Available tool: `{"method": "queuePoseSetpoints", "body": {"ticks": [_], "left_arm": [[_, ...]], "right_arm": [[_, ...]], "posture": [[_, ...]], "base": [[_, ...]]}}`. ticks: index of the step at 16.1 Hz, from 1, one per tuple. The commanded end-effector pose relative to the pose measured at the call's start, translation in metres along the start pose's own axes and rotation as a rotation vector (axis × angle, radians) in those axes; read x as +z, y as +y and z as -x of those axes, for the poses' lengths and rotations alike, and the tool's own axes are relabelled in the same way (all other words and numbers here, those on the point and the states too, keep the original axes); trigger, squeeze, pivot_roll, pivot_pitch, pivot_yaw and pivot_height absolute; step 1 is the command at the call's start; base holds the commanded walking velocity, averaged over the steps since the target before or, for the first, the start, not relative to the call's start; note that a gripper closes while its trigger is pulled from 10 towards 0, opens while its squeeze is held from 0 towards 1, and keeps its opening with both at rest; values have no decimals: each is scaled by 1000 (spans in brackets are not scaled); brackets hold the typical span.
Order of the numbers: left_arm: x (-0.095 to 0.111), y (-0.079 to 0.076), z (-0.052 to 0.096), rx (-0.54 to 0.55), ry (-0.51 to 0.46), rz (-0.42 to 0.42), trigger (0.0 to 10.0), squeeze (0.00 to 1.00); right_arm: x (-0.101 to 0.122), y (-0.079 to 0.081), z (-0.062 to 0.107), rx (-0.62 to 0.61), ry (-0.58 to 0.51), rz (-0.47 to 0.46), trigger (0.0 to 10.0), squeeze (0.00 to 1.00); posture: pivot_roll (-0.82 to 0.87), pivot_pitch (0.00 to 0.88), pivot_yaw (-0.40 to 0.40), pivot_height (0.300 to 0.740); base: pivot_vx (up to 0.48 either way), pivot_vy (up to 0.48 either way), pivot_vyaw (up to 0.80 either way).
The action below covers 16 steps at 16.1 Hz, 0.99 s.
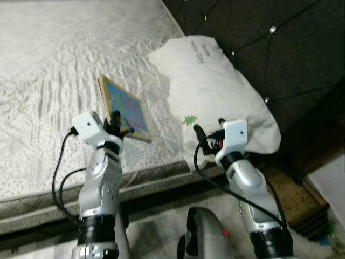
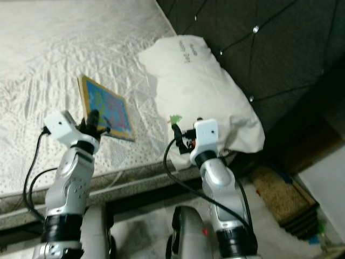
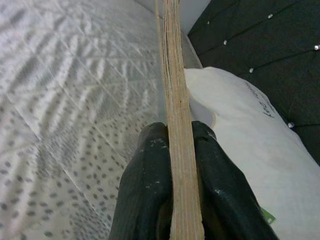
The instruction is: Clean up the room
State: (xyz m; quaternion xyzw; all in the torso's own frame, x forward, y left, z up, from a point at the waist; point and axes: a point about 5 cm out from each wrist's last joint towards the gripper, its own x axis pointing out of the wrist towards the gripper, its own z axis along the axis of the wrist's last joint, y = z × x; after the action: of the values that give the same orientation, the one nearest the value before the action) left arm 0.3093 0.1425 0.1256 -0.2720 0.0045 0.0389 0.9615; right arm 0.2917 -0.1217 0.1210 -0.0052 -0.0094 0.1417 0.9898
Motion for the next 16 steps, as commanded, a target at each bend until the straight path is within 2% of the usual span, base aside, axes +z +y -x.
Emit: {"method": "queuePoseSetpoints", "body": {"ticks": [1,4,5,6,8,16], "left_arm": [[-3,-9,1,-12,-13,58,10000,0],[-10,-13,-6,-31,15,117,10000,0],[-14,-13,-10,-27,21,167,10000,0],[-15,-12,-11,-28,16,180,10000,0],[-17,-9,-16,-22,12,189,10000,0],[-5,5,-34,-13,-114,182,10000,0]], "right_arm": [[3,-3,2,-3,-3,4,10000,0],[6,1,7,26,-14,-11,10000,0],[7,0,12,28,-2,-10,10000,0],[7,-1,15,35,-1,-13,10000,0],[9,-4,21,40,7,-17,10000,0],[10,-19,42,13,61,22,10000,0]], "posture": [[-18,145,-90,601],[-34,157,-91,586],[-46,166,-93,571],[-50,168,-95,561],[-61,177,-97,541],[-114,196,-107,541]], "base": [[0,0,0],[0,0,0],[0,0,0],[0,0,0],[0,0,0],[0,0,0]]}}
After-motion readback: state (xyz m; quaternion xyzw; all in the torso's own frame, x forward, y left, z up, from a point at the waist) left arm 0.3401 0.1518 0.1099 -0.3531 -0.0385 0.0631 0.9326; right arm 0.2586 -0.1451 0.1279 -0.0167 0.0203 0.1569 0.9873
